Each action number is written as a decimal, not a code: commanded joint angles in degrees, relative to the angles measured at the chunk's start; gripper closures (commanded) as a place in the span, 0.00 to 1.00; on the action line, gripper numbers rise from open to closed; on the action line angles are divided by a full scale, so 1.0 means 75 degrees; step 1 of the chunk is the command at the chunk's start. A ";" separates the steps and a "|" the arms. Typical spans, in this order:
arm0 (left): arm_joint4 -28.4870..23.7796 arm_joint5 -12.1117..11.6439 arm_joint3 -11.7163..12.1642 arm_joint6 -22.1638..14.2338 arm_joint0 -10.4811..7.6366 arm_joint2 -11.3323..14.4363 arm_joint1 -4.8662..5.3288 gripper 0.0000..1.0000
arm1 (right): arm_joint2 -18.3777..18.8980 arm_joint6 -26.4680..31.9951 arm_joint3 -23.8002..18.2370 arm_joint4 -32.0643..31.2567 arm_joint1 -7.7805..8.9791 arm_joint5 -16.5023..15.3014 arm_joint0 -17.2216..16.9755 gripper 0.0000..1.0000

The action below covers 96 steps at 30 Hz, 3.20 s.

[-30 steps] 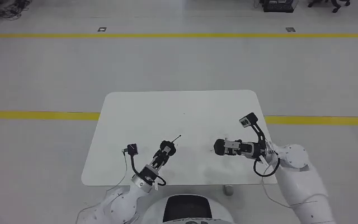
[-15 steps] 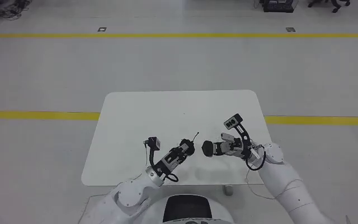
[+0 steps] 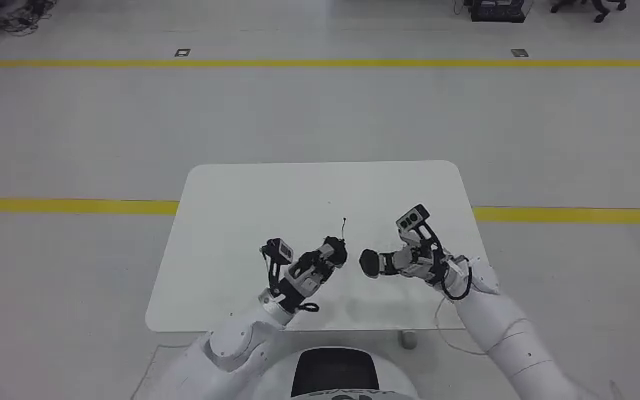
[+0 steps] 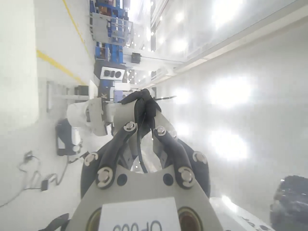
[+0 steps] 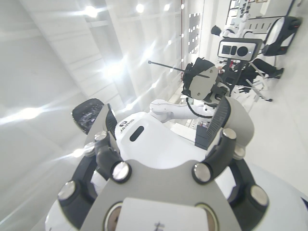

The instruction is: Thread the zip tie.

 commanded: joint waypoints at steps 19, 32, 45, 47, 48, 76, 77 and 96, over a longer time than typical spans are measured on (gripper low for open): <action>-0.1364 0.0000 0.1333 -0.3242 0.0333 -0.1183 -0.1509 1.00 | -0.1483 -0.0008 0.0619 0.1272 -0.0164 -0.0003 0.0682 0.51; -0.1175 0.0000 0.1668 -0.3848 0.0498 -0.1603 -0.2066 1.00 | -0.1956 -0.0008 0.0771 0.1422 -0.0138 -0.0188 0.0938 0.68; -0.1000 0.0000 0.1800 -0.4182 0.0624 -0.1803 -0.2363 1.00 | -0.2266 -0.0008 0.0893 0.1563 -0.0115 -0.0285 0.1093 0.83; -0.0960 0.0000 0.1808 -0.4205 0.0643 -0.1826 -0.2397 1.00 | -0.2302 -0.0008 0.0895 0.1577 -0.0109 -0.0309 0.1110 0.85; -0.0947 0.0000 0.1809 -0.4215 0.0651 -0.1835 -0.2410 1.00 | -0.2314 -0.0008 0.0897 0.1584 -0.0106 -0.0319 0.1117 0.85; -0.0714 0.0000 0.1789 -0.4379 0.0812 -0.2035 -0.2658 1.00 | -0.2548 -0.0008 0.0960 0.1621 -0.0008 -0.0480 0.1219 1.00; -0.0711 0.0000 0.1789 -0.4382 0.0813 -0.2038 -0.2663 1.00 | -0.2549 -0.0008 0.0961 0.1624 -0.0005 -0.0482 0.1217 1.00; -0.0679 0.0000 0.1828 -0.4399 0.0809 -0.2055 -0.2710 1.00 | -0.2489 -0.0008 0.0955 0.1644 0.0109 -0.0533 0.1135 1.00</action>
